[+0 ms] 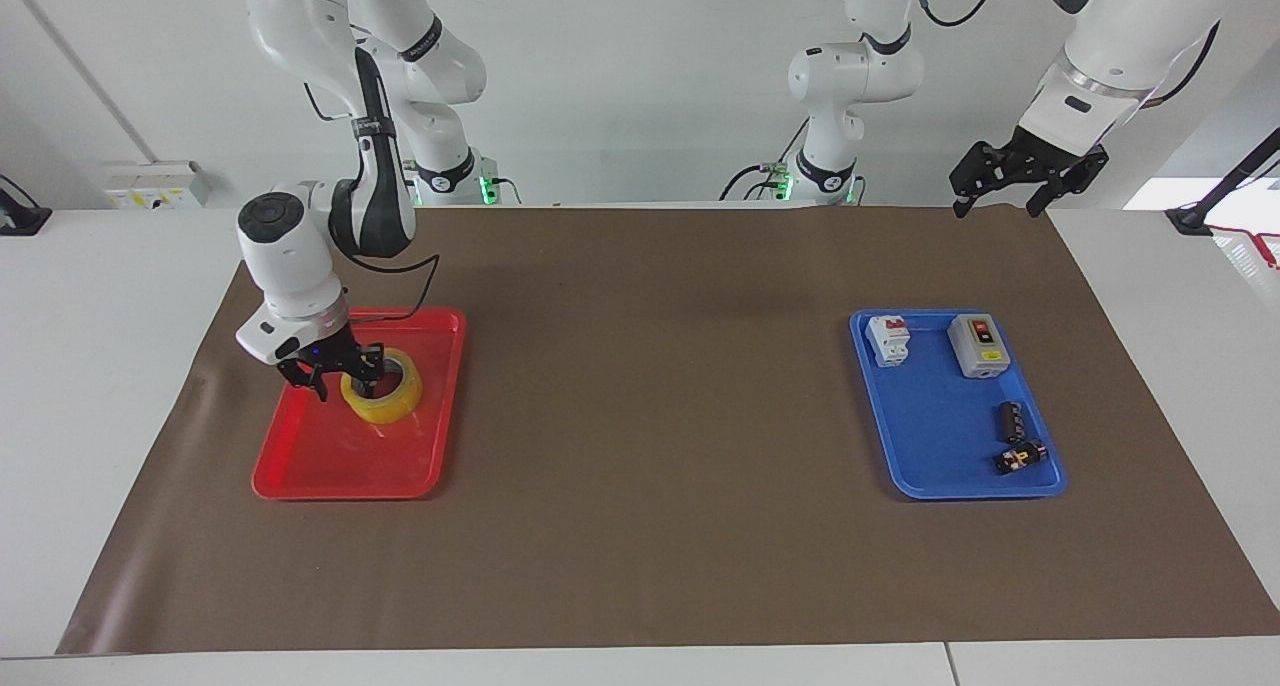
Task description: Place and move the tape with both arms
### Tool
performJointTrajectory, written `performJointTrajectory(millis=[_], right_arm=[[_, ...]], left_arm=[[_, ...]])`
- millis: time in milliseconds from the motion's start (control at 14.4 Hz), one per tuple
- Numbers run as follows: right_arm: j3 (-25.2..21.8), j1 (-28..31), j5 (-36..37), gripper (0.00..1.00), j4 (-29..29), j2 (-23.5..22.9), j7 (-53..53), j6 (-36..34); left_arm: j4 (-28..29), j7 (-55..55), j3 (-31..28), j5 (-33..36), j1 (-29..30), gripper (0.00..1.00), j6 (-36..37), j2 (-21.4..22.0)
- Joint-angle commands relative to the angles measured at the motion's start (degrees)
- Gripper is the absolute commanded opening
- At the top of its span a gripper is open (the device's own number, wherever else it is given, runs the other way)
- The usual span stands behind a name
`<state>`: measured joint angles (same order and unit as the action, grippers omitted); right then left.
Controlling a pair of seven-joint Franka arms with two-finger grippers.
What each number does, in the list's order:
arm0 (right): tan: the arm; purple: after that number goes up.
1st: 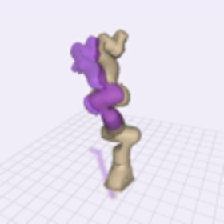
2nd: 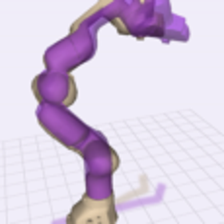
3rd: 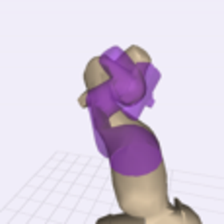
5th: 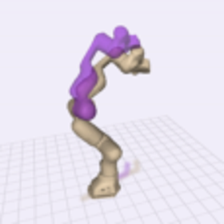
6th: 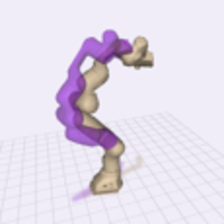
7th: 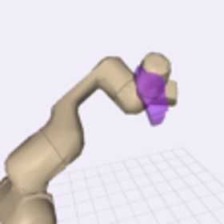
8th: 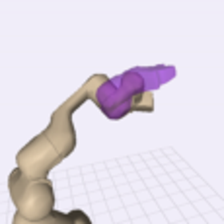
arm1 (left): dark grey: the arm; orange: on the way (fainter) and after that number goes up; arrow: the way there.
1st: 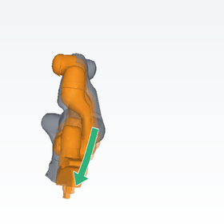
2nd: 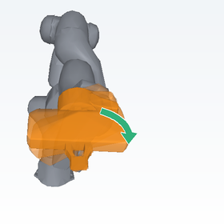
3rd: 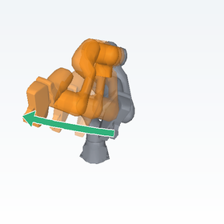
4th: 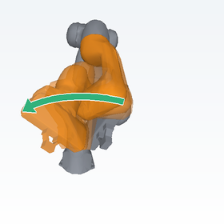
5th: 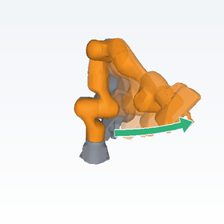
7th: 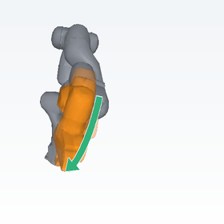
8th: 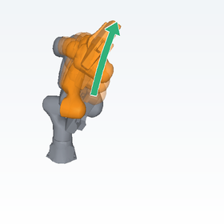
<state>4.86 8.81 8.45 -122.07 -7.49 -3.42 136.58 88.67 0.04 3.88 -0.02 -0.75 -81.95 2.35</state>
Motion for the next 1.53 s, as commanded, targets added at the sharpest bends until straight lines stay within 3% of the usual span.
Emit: performJointTrajectory(millis=[0, 348, 557, 765, 904, 1461], right_arm=[[0.85, -2.73, -0.98, 1.00, 11.03, 0.72, 6.30, -12.79], [1.21, -6.17, -1.07, 1.00, 30.36, 1.16, 13.17, -34.24], [1.21, -6.09, -1.50, 1.00, 39.08, 2.30, 13.18, -46.11], [1.03, -5.91, -2.82, 1.00, 39.89, 6.52, 13.00, -51.58], [1.12, -5.47, -3.00, 1.00, 36.92, 8.10, 12.65, -52.73], [1.82, -8.02, -5.55, 1.00, 35.67, 8.81, 13.09, -54.14]], left_arm=[[0.80, -0.31, 0.16, -1.03, 0.66, 1.00, -0.06, 0.90], [0.80, -0.31, 0.16, -1.03, 0.66, 1.00, -0.06, 0.90], [0.80, -0.31, 0.16, -1.03, 0.66, 1.00, -0.06, 0.90], [0.80, -0.31, 0.16, -1.12, 0.66, 1.00, -0.06, 0.90], [0.80, -0.31, 0.16, -1.03, 0.66, 1.00, -0.06, 0.90], [0.80, -0.31, 0.16, -1.03, 0.66, 1.00, -0.06, 0.90]])
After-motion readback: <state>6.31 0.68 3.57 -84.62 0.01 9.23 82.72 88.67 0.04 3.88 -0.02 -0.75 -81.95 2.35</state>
